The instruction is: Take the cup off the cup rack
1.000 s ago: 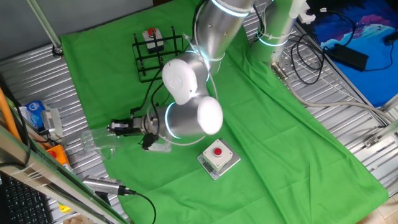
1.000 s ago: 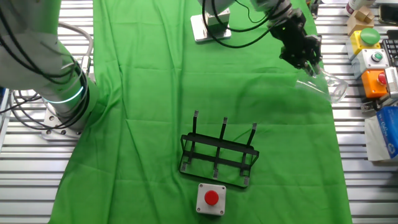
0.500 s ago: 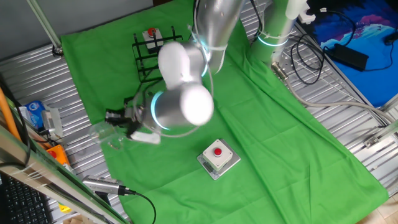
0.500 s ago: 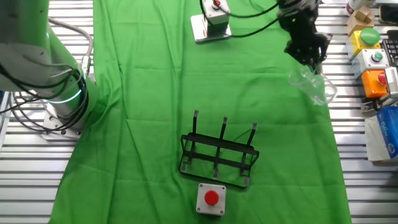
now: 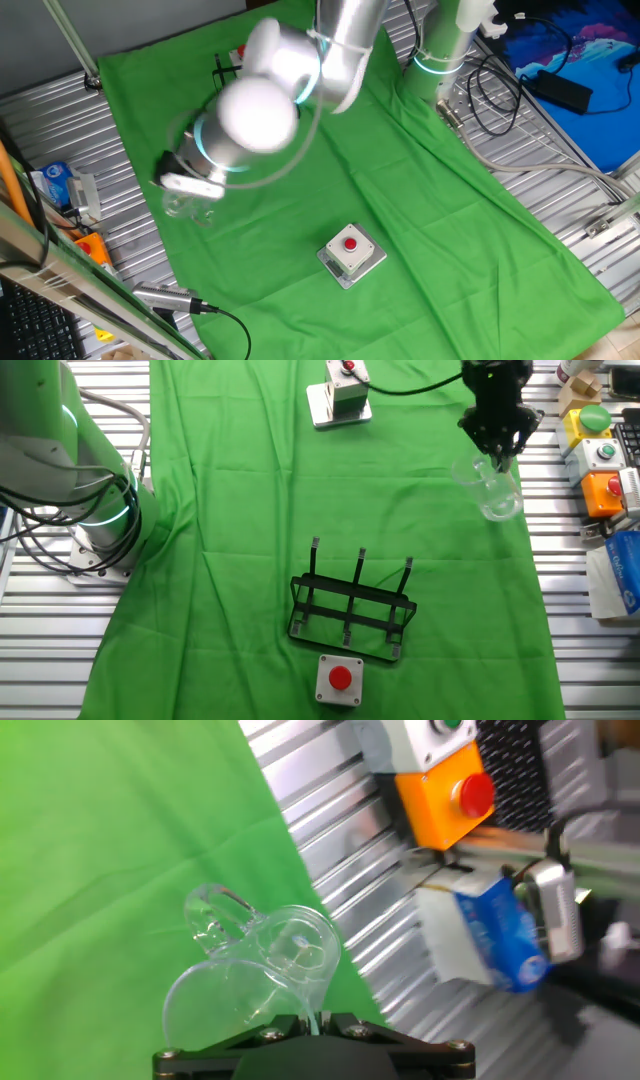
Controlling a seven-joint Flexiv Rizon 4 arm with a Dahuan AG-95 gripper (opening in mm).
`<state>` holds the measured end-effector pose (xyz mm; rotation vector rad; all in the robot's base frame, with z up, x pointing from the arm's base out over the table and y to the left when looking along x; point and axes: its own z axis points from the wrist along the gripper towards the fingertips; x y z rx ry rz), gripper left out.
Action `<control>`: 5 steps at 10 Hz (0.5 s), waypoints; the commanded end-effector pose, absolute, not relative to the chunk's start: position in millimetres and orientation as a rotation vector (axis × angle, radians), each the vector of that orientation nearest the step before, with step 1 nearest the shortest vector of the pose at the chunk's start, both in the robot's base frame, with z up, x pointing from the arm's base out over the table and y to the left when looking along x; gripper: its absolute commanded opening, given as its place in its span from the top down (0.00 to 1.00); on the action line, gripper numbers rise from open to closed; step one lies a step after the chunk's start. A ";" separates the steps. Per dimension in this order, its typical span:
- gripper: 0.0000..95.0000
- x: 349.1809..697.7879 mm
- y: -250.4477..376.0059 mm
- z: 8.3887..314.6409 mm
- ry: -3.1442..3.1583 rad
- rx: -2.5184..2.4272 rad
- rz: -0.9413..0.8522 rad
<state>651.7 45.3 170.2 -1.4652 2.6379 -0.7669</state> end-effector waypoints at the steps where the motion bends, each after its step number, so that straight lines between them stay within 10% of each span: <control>1: 1.00 640.7 42.7 179.6 2.802 -1.435 -0.435; 5: 1.00 609.1 44.0 170.0 2.973 -1.196 0.006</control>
